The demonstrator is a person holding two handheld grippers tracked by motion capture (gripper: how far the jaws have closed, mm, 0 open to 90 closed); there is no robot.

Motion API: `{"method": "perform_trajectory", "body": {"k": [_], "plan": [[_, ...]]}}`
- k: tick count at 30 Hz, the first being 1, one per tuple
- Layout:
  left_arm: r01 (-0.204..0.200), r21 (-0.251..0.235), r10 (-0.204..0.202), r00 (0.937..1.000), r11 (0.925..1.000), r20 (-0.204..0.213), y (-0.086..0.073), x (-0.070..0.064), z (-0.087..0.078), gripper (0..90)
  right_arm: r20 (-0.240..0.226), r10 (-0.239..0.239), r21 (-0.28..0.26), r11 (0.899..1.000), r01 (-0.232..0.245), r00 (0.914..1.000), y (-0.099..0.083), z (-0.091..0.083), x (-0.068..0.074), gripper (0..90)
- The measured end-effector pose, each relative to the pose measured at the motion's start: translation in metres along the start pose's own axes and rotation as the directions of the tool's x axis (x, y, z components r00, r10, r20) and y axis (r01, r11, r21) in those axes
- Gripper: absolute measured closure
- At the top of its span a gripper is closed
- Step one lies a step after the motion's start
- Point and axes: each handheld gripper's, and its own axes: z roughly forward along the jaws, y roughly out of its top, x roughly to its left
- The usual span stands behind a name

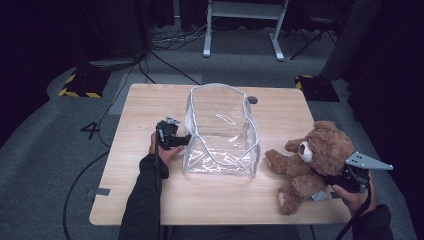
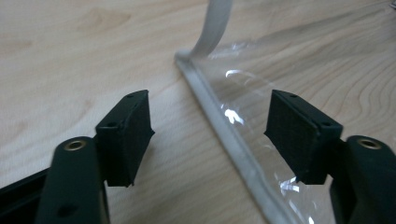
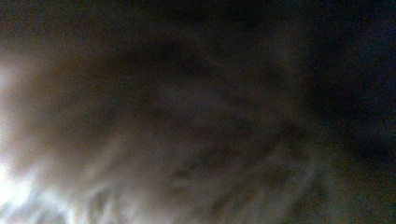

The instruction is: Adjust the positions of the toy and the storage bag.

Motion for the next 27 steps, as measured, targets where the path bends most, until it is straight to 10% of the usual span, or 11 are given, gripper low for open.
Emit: {"method": "perform_trajectory", "body": {"k": [16, 27], "plan": [[-0.039, 0.024, 0.036, 0.9945, 0.999, 0.098, 0.027, -0.046, 0.03, 28.2, 0.009, 0.013, -0.042, 0.999, -0.012, 0.9999, 0.0, -0.013, -0.003, 47.5], [-0.156, -0.012, 0.157, 0.9845, 0.9876, 0.079, -0.007, -0.045, -0.039, 20.5, 0.04, 0.023, -0.11, 0.994, -0.019, 0.9989, 0.007, -0.022, -0.004, 50.6]]}}
